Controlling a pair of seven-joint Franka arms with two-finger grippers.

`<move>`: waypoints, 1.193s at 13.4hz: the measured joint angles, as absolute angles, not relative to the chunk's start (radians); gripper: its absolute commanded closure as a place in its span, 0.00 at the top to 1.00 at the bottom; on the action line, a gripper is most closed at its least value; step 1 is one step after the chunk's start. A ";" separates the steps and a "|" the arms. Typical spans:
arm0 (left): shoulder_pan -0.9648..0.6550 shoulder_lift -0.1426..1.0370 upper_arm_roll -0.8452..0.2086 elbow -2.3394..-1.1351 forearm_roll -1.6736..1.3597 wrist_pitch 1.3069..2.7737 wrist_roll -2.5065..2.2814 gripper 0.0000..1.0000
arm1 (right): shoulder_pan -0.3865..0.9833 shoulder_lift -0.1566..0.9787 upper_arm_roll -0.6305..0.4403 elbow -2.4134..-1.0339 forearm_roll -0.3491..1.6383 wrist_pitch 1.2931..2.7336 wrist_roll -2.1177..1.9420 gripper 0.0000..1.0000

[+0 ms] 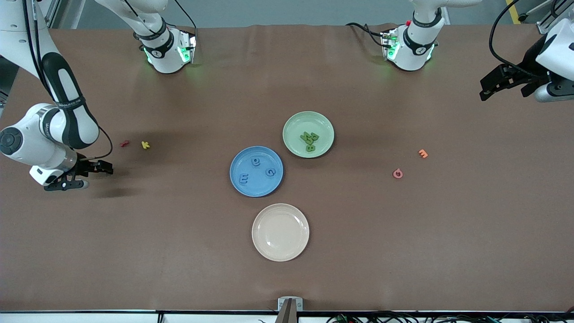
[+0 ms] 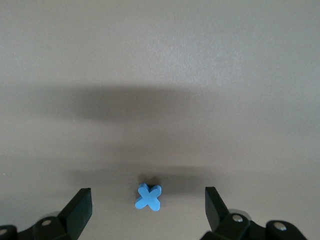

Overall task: Sort letters by color into matching plates
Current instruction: 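Grasp blue x with the right gripper and carry it toward the blue plate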

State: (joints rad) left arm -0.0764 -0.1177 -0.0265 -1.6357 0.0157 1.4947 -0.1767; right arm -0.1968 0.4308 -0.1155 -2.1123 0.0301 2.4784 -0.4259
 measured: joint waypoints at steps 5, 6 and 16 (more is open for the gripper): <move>-0.076 -0.118 -0.026 -1.636 0.016 1.495 -0.177 1.00 | -0.199 0.456 -0.115 -2.128 0.030 2.499 -0.426 0.82; -0.076 -0.118 -0.026 -1.636 0.016 1.495 -0.177 1.00 | -0.200 0.463 -0.115 -2.129 0.030 2.500 -0.426 0.78; -0.078 -0.118 -0.027 -1.637 0.016 1.495 -0.177 1.00 | -0.206 0.480 -0.118 -2.127 0.025 2.510 -0.426 0.28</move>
